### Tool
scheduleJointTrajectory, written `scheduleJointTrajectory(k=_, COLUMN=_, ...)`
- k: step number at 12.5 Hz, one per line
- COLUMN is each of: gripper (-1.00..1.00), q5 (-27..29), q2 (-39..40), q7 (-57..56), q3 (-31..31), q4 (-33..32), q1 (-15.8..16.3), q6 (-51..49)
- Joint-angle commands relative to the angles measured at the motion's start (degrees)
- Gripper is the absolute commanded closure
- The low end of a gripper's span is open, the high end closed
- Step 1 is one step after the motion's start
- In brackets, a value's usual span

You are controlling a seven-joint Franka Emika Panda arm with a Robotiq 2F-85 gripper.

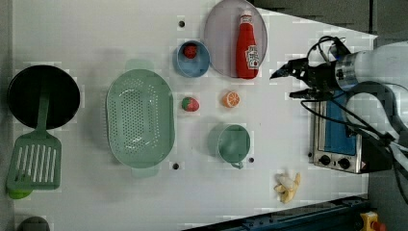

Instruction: Pick ketchup from plate and place it on table.

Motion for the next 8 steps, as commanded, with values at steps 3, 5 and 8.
scheduleJointTrajectory(k=3, gripper=-1.00, q5=0.09, q2=7.62, q7=-23.53, q3=-0.16, q4=5.67, q1=0.33, q6=6.13)
scheduleJointTrajectory(k=5, gripper=-1.00, q5=0.08, q2=11.86, q7=-30.64, q3=-0.16, q4=9.68, q1=0.51, q6=6.16)
scheduleJointTrajectory(k=8, gripper=-1.00, q5=-0.17, q2=17.35, q7=-35.10, q3=-0.16, q4=15.21, q1=0.92, q6=6.18)
